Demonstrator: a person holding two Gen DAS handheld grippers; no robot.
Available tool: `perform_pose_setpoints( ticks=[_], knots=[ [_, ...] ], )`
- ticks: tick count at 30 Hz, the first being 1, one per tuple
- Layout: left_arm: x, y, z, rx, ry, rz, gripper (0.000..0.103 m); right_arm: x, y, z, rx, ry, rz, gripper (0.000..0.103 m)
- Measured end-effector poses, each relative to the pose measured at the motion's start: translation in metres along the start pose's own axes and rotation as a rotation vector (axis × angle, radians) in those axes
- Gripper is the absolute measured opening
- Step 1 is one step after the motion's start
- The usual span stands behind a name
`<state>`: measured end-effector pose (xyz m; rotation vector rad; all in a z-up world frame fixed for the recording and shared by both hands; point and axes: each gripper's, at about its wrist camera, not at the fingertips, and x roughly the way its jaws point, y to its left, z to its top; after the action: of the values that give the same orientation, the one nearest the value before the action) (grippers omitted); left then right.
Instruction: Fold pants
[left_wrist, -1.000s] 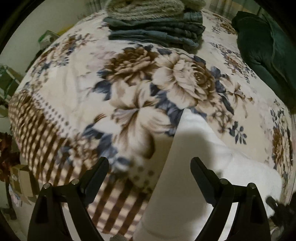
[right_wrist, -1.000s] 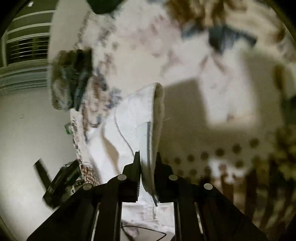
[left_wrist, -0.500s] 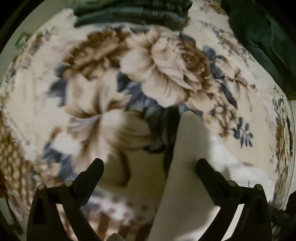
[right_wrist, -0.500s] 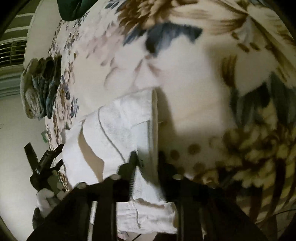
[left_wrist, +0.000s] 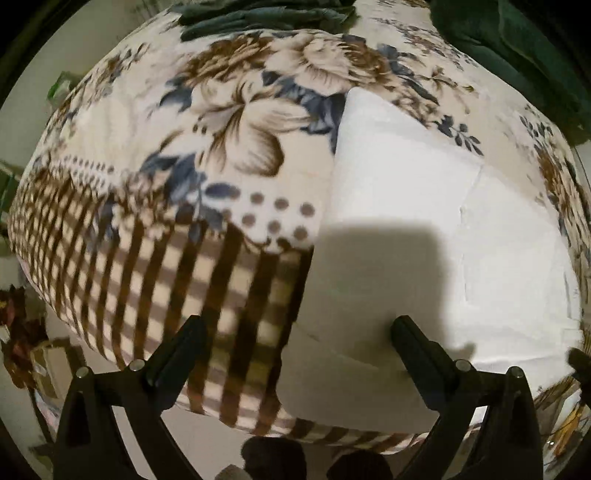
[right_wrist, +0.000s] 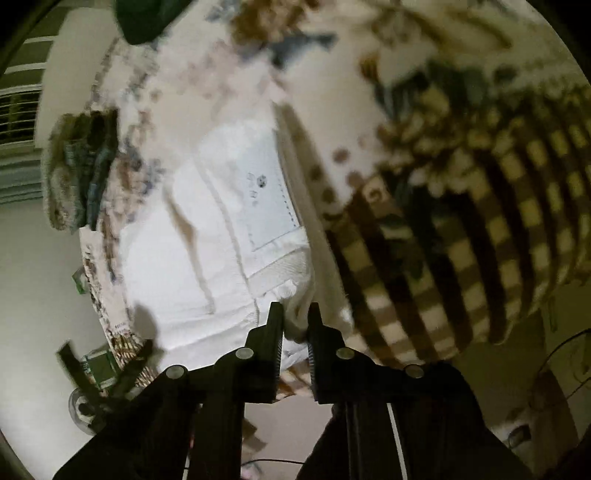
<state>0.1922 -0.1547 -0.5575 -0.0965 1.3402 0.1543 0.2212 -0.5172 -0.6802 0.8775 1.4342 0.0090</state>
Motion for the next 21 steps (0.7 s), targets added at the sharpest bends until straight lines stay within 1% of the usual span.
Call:
perform_pose_setpoints(
  ticks=[2,4,6,7,8,10,11,12,14,16,17,18,19,20,21],
  knots=[
    [0.002,0.003,0.001,-0.008,0.004,-0.02,0.103,-0.015,0.005,-0.007,-0.008,-0.016,0.012,0.012],
    [0.002,0.002,0.001,0.007,0.005,-0.028,0.103,-0.019,0.005,-0.01,-0.017,-0.003,0.011,0.011],
    [0.004,0.002,0.003,0.022,0.005,-0.03,0.103,-0.006,-0.003,-0.009,-0.033,0.024,-0.043,0.011],
    [0.005,0.001,0.003,0.028,0.006,-0.025,0.103,0.001,-0.009,-0.008,-0.025,0.035,-0.06,0.01],
    [0.006,0.0,0.003,0.036,0.005,-0.027,0.103,0.011,-0.018,-0.007,-0.015,0.046,-0.098,0.01],
    [0.007,0.001,0.002,0.043,0.004,-0.03,0.103,0.028,-0.032,-0.002,0.011,0.058,-0.129,0.01],
    [0.007,0.001,0.002,0.044,0.002,-0.031,0.103,0.034,-0.039,0.001,0.045,0.062,-0.104,0.01],
    [0.007,0.0,0.002,0.046,-0.001,-0.029,0.103,0.036,-0.04,0.002,0.049,0.069,-0.094,0.01],
    [0.007,0.001,0.002,0.044,-0.001,-0.027,0.103,0.032,-0.035,0.004,0.014,0.074,-0.092,0.01],
    [0.007,0.0,0.002,0.045,-0.004,-0.028,0.103,0.022,-0.029,0.002,-0.012,0.066,-0.101,0.019],
    [0.007,0.0,0.003,0.043,-0.003,-0.03,0.103,0.018,-0.025,0.001,-0.018,0.064,-0.108,0.029],
    [0.008,0.001,0.003,0.039,-0.002,-0.034,0.103,0.013,-0.022,0.0,-0.025,0.059,-0.111,0.051],
    [0.008,0.002,0.003,0.035,0.0,-0.037,0.103,0.003,-0.02,-0.004,-0.025,0.04,-0.098,0.063],
    [0.008,0.002,0.003,0.031,0.001,-0.039,0.103,-0.004,-0.017,-0.007,-0.016,0.021,-0.061,0.082],
    [0.008,0.002,0.002,0.03,0.002,-0.04,0.103,-0.011,-0.017,-0.012,-0.003,0.001,0.006,0.095]
  ],
)
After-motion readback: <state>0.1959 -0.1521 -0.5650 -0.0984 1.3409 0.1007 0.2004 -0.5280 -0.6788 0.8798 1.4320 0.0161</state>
